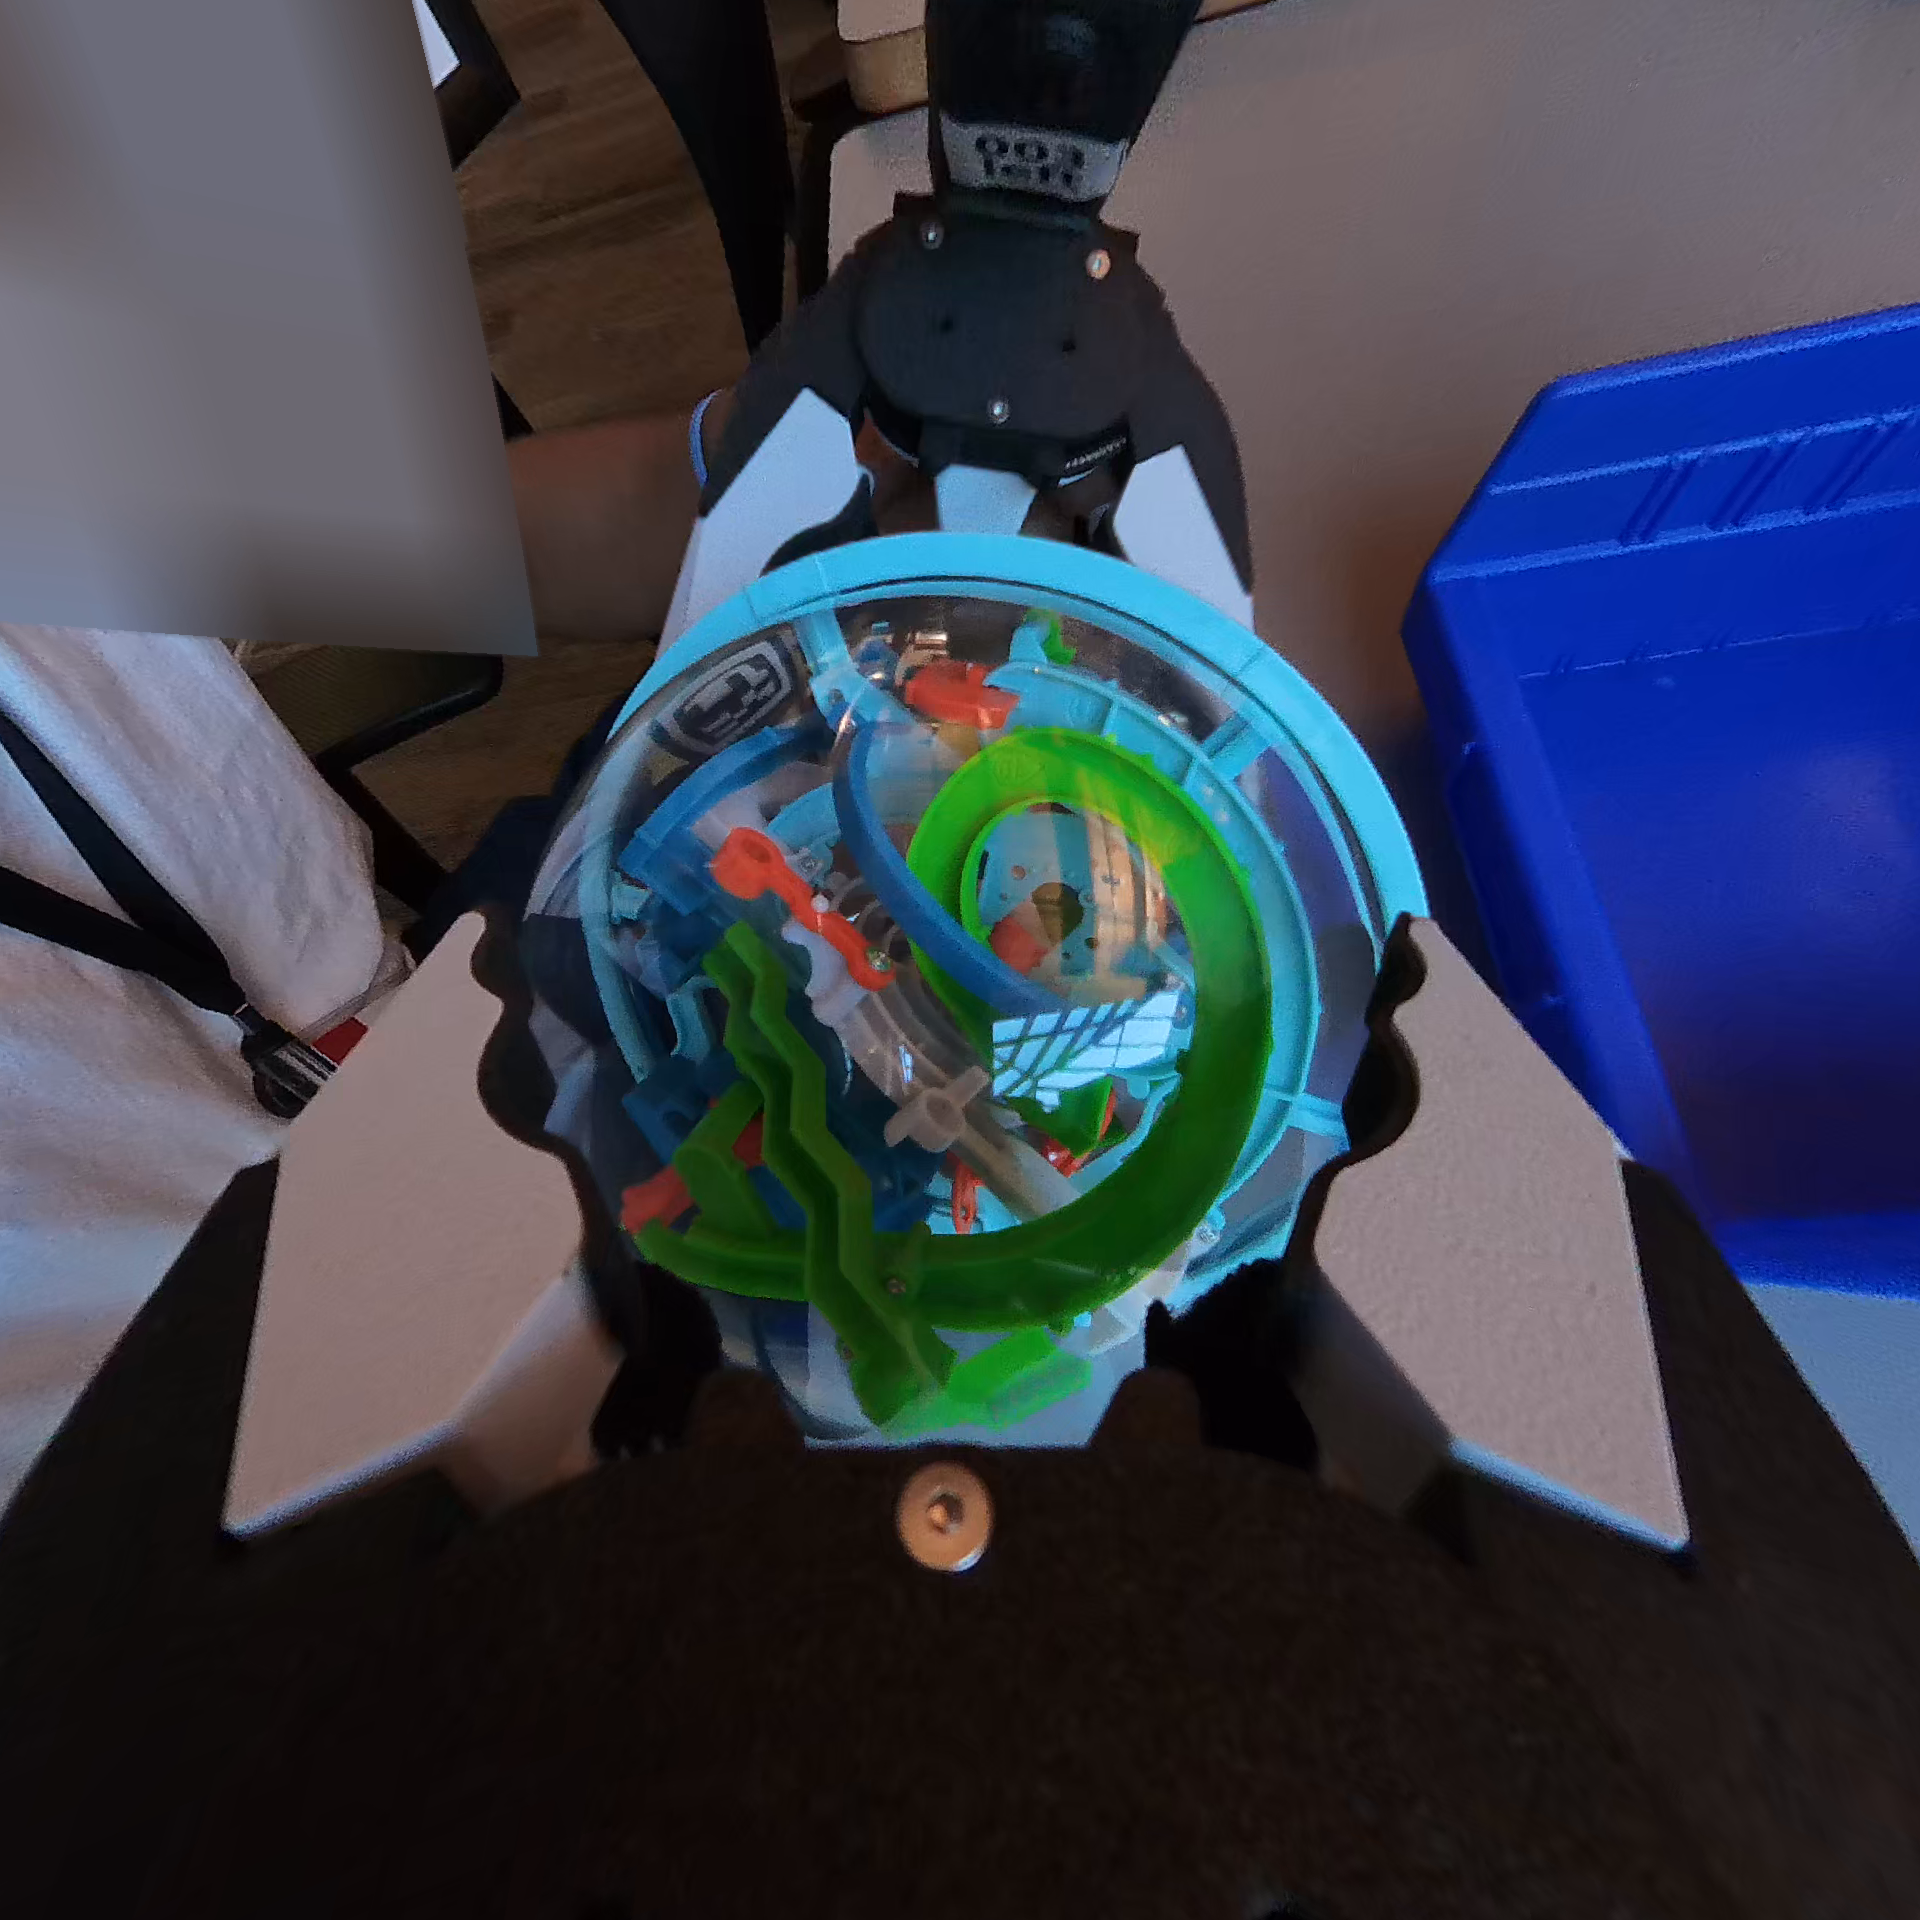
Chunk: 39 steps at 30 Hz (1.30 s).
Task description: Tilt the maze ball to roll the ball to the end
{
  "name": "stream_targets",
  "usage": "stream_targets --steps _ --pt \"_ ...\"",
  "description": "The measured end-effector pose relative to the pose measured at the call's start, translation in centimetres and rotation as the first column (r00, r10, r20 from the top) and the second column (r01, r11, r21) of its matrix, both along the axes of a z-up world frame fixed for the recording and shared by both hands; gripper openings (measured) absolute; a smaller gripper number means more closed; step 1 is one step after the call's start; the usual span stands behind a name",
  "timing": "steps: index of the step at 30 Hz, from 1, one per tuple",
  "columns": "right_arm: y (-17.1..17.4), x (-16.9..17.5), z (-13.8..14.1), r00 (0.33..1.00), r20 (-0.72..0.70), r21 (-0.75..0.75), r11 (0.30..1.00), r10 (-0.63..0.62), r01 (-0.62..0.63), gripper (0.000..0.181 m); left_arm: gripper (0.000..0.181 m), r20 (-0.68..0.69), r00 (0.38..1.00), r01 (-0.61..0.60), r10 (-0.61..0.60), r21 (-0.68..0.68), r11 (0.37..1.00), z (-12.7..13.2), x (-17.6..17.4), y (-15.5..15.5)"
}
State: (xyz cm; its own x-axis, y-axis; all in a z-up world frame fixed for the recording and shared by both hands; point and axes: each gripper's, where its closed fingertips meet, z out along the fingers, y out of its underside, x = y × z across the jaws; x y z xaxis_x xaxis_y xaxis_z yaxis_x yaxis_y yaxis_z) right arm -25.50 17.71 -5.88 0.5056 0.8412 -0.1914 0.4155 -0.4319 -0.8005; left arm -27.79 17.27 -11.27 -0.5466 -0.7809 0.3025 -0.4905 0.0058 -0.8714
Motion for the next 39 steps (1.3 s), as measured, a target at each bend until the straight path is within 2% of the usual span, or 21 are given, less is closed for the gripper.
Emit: stream_targets --steps 4,7,11,19,23,26,30,33,37,39 --pt "0.0 -0.2 0.0 1.0 -0.007 0.01 1.0 0.018 -0.018 0.153 0.159 0.029 0.999 0.013 -0.014 0.052 0.999 1.9 1.0 0.3" --pt "-0.1 0.4 -0.1 1.0 -0.018 -0.01 1.0 0.008 -0.008 0.153 0.159 0.009 0.999 0.037 -0.038 0.095 0.995 2.3 1.6 0.4" --pt "0.0 0.6 0.0 0.998 -0.058 0.001 1.0 0.0 0.0 0.153 0.159 -0.032 0.996 0.083 -0.079 0.121 0.989 1.6 1.9 0.1" --pt "-0.1 1.2 0.5 0.994 -0.107 0.02 1.0 -0.017 0.019 0.153 0.159 -0.05 0.995 0.091 -0.087 0.085 0.992 1.6 2.2 0.3" --pt "-0.5 3.2 1.9 0.987 -0.098 0.059 0.989 -0.127 0.133 0.154 0.159 -0.062 0.996 0.076 -0.071 0.075 0.994 1.6 2.3 0.4" --pt "-1.3 4.2 0.9 0.966 -0.078 0.042 0.967 -0.247 0.251 0.154 0.159 -0.062 0.997 0.05 -0.046 0.075 0.996 1.6 2.5 0.3" --pt "-1.6 4.5 -0.3 0.937 -0.119 0.047 0.941 -0.329 0.336 0.154 0.159 -0.06 0.998 0.016 -0.01 0.099 0.995 1.6 2.5 0.1" --pt "-1.8 3.4 -1.0 0.931 -0.198 -0.012 0.951 -0.305 0.309 0.154 0.159 -0.065 0.998 -0.01 0.018 0.122 0.993 1.5 2.6 -0.2" --pt "-1.4 3.6 -0.9 0.922 -0.262 -0.016 0.956 -0.287 0.293 0.154 0.158 -0.067 0.996 -0.045 0.051 0.095 0.994 1.4 2.5 -0.1" --pt "-1.3 4.1 -1.0 0.914 -0.285 -0.044 0.956 -0.289 0.288 0.154 0.157 -0.113 0.992 -0.043 0.053 0.089 0.995 0.0 1.6 0.3"
